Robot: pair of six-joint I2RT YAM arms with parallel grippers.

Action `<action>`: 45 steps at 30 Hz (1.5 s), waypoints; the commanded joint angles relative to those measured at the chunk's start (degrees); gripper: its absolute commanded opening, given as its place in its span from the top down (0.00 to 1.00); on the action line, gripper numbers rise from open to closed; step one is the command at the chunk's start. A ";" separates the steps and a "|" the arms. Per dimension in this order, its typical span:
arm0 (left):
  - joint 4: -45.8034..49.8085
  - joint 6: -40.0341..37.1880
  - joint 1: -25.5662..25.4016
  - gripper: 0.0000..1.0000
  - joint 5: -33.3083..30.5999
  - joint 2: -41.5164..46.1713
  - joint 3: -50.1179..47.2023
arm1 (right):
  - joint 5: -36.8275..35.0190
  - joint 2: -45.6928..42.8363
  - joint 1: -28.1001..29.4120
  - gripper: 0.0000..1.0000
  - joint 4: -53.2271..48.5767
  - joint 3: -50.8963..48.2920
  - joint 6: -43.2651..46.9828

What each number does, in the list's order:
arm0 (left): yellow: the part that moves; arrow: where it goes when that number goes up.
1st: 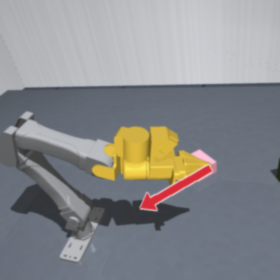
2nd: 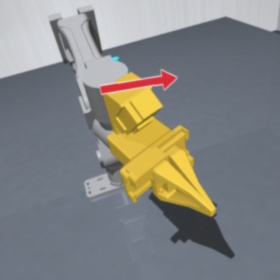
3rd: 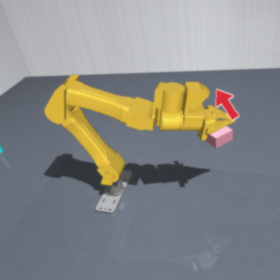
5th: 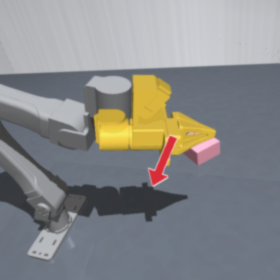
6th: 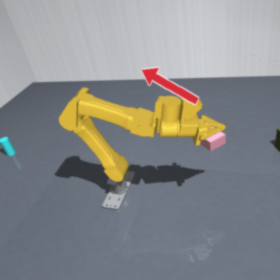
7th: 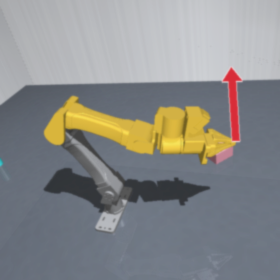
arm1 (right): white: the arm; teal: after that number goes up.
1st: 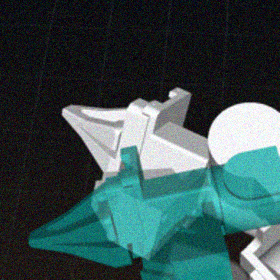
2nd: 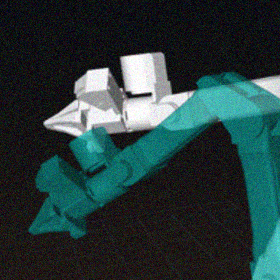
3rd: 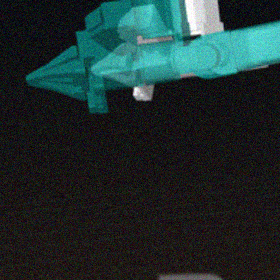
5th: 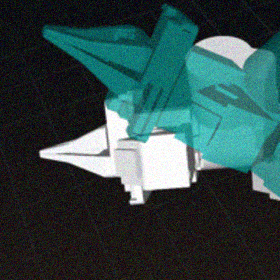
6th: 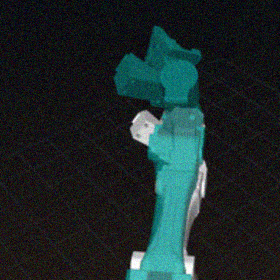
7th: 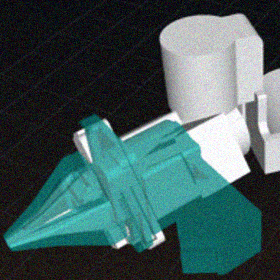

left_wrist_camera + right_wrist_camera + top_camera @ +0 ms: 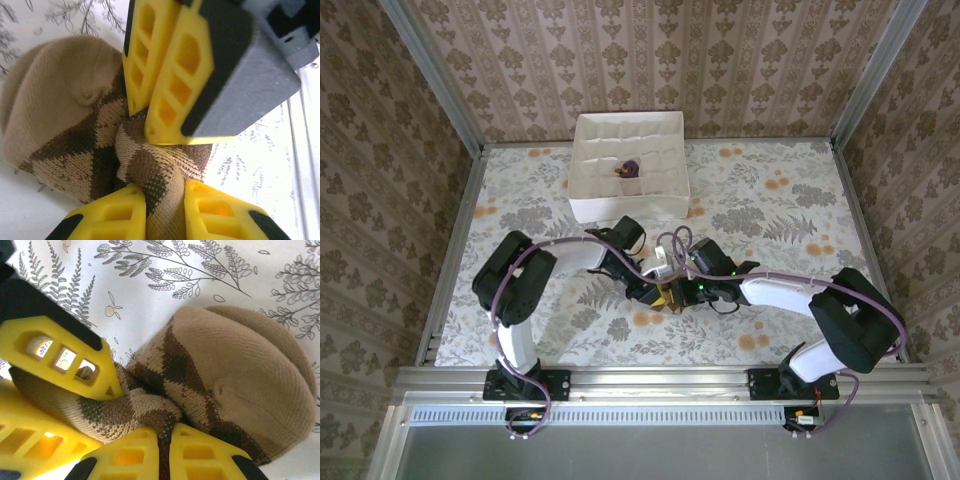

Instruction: Roll the socks

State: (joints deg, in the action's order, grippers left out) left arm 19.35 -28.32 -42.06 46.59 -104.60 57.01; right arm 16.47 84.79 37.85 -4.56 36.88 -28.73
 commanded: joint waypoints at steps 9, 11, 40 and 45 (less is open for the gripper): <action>-23.90 -10.61 -0.68 0.63 -14.07 19.34 -18.52 | -9.09 3.89 -0.03 1.00 -10.93 -3.75 -4.23; -27.00 -12.41 -0.77 0.63 -17.36 22.69 -21.72 | -9.08 4.02 -0.01 1.00 -11.15 -3.75 -4.15; -34.17 -30.77 -12.40 0.47 -28.23 22.80 -25.80 | -7.42 6.41 0.04 1.00 -14.08 -0.23 -1.33; -34.62 -31.10 -11.09 0.46 -28.40 20.48 -25.81 | -7.16 6.69 0.02 1.00 -13.99 -0.32 -0.98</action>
State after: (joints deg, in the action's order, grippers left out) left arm -14.09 -58.04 -54.00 17.76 -82.91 30.81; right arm 13.54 87.13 38.00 -7.99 39.44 -31.42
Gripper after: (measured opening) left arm 0.534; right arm 0.057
